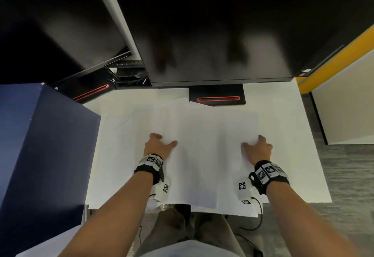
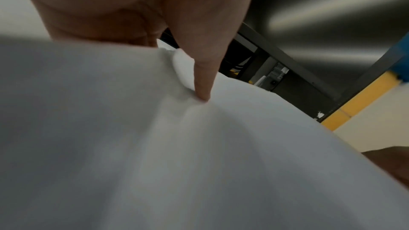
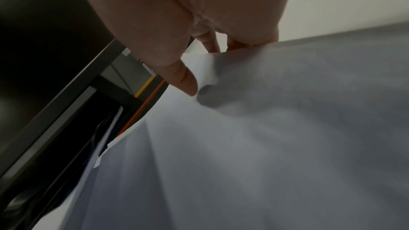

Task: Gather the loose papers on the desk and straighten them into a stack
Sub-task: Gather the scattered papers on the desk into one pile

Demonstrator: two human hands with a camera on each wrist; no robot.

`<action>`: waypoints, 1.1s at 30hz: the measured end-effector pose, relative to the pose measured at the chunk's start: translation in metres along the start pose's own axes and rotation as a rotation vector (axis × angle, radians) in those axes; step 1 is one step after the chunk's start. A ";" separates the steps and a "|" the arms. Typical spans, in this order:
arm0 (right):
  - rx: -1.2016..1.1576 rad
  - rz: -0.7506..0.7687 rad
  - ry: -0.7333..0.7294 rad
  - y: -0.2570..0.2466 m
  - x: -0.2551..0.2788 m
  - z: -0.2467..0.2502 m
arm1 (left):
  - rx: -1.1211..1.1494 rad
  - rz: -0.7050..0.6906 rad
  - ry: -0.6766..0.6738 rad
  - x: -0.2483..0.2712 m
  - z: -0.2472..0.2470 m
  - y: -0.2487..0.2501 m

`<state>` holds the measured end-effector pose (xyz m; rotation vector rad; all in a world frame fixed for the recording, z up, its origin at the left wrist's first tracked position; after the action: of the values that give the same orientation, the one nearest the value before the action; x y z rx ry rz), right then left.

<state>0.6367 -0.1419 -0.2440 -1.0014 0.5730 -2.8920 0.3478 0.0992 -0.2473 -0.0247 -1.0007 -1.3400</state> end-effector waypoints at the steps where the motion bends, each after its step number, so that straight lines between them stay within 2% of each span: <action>1: -0.008 0.017 -0.017 -0.004 0.002 -0.005 | 0.001 -0.014 -0.036 0.004 -0.008 0.003; 4: -0.031 0.043 -0.043 -0.006 0.002 -0.011 | 0.082 -0.054 -0.111 0.014 -0.020 0.012; 7: -0.030 -0.081 0.076 0.013 -0.001 0.006 | 0.155 -0.077 -0.053 0.019 -0.010 0.019; 9: -0.030 -0.138 0.098 0.024 0.003 0.008 | 0.137 -0.085 -0.031 0.025 -0.014 0.019; 14: -0.061 0.049 -0.084 0.006 0.019 -0.035 | 0.024 -0.134 -0.195 0.051 -0.067 0.028; 16: -0.051 0.030 -0.084 0.004 0.019 -0.035 | 0.066 -0.161 -0.189 0.053 -0.065 0.031; 17: -0.025 0.005 -0.061 0.007 0.017 -0.028 | 0.083 -0.188 -0.149 0.050 -0.055 0.029; 19: 0.006 -0.025 -0.019 0.020 0.012 -0.012 | 0.012 -0.225 0.041 0.033 -0.017 0.014; 21: -0.015 -0.009 -0.024 0.036 0.007 -0.001 | -0.088 -0.137 0.256 0.013 0.028 -0.017; 23: -0.046 0.015 -0.045 0.047 0.007 0.001 | -0.093 0.025 0.348 0.004 0.061 -0.047; 25: -0.064 0.045 -0.055 0.044 0.011 -0.005 | -0.056 0.101 0.319 -0.002 0.070 -0.063; 28: -0.041 0.122 -0.080 0.024 0.022 -0.024 | 0.057 0.109 0.184 -0.005 0.064 -0.060; 33: -0.006 0.195 -0.132 -0.002 0.041 -0.054 | 0.070 -0.037 0.027 0.008 0.037 -0.034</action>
<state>0.5724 -0.1277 -0.2579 -1.0630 0.6323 -2.6344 0.2975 0.1034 -0.2376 0.0645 -1.0285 -1.3346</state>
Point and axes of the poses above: each hand's wrist, its own x-axis away from the middle knuckle, its own z-axis out of the back of the hand, y = z × x, the point moved 6 cm from there along -x, towards the middle knuckle, and after that the axes turned 7 degrees about x, right-handed, at the moved point
